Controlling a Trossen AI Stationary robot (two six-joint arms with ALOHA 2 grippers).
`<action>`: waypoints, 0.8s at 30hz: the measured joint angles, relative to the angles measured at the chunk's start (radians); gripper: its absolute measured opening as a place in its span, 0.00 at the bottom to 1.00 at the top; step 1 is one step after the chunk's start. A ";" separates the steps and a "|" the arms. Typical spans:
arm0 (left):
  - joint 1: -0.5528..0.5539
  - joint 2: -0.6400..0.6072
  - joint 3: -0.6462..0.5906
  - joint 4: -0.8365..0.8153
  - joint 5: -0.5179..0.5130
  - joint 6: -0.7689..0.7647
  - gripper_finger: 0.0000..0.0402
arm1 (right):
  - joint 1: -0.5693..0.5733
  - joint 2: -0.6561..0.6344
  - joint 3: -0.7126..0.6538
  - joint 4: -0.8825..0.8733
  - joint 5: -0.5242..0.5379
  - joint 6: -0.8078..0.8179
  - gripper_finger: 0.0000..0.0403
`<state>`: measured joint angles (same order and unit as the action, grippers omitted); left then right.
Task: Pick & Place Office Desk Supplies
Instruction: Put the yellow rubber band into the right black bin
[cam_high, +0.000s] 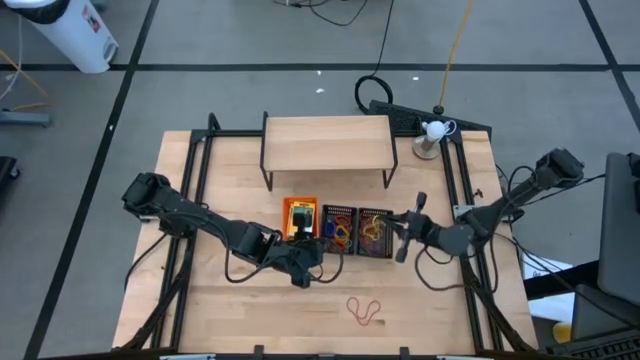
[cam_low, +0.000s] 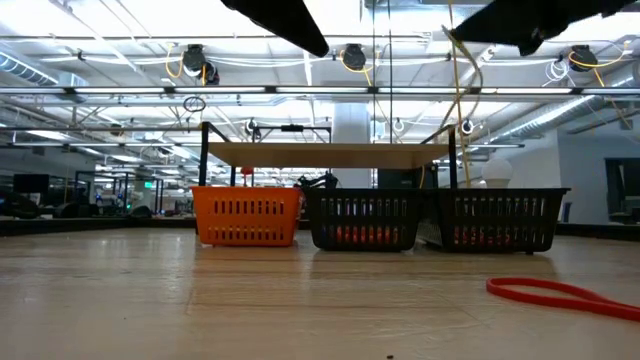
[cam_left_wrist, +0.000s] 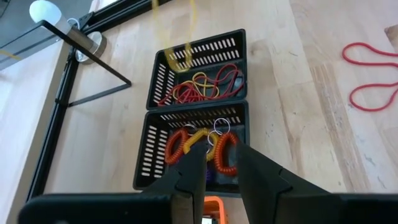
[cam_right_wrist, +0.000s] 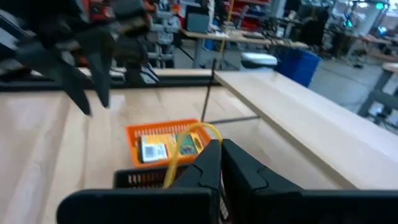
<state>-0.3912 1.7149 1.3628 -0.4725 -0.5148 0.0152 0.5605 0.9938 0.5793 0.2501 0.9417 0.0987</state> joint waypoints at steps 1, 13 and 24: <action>0.000 0.000 0.000 -0.002 0.000 -0.001 0.22 | -0.006 0.001 0.000 -0.016 -0.001 0.015 0.00; -0.001 0.000 0.000 -0.002 0.001 -0.017 0.22 | -0.027 0.000 0.000 -0.069 -0.109 0.055 0.02; -0.001 0.000 0.000 0.006 0.001 -0.079 0.22 | -0.029 0.000 0.000 -0.100 -0.135 0.077 0.21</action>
<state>-0.3920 1.7149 1.3628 -0.4664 -0.5140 -0.0641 0.5311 0.9939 0.5793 0.1498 0.8070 0.1753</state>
